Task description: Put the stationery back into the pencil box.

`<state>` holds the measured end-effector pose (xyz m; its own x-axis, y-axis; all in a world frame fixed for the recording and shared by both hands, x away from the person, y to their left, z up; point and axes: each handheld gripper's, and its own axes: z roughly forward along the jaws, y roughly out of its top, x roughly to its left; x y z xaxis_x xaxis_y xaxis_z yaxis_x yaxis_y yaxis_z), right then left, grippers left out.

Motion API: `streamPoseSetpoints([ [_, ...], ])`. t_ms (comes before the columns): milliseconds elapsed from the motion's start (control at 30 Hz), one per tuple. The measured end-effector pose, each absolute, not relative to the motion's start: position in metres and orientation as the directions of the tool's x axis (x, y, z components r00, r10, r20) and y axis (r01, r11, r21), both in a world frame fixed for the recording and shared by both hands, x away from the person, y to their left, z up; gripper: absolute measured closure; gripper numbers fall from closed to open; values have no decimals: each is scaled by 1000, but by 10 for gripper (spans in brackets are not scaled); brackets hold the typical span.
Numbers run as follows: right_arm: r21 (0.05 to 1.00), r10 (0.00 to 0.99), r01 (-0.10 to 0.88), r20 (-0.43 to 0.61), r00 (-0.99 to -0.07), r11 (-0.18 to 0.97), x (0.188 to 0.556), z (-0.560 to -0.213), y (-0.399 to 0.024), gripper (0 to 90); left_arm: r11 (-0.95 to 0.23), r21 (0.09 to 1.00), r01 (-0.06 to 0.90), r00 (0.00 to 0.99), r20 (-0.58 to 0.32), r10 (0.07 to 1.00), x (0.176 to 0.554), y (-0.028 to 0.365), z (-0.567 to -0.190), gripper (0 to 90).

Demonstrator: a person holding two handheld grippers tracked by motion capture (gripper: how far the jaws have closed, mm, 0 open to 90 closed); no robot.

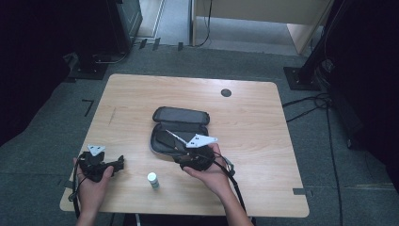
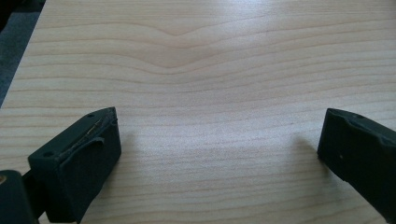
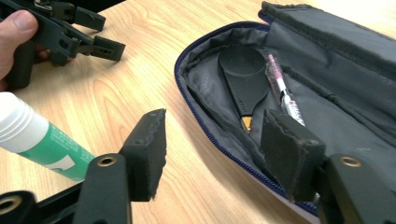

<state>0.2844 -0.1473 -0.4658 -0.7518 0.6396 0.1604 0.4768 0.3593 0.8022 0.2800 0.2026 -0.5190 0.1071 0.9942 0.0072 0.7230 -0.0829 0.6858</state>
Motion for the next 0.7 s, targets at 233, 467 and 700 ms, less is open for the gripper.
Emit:
streamPoseSetpoints([
  [233,809,623,468,168,-764,355,276,-468,-146,385,-83,686,723,107,7,994,280,203,-519,0],
  [467,815,603,455,170,-780,359,266,-471,-141,376,-83,686,723,107,7,994,280,203,-519,0],
  [700,826,593,444,173,-787,347,255,-469,-137,403,-83,686,723,107,7,994,280,203,-519,0],
])
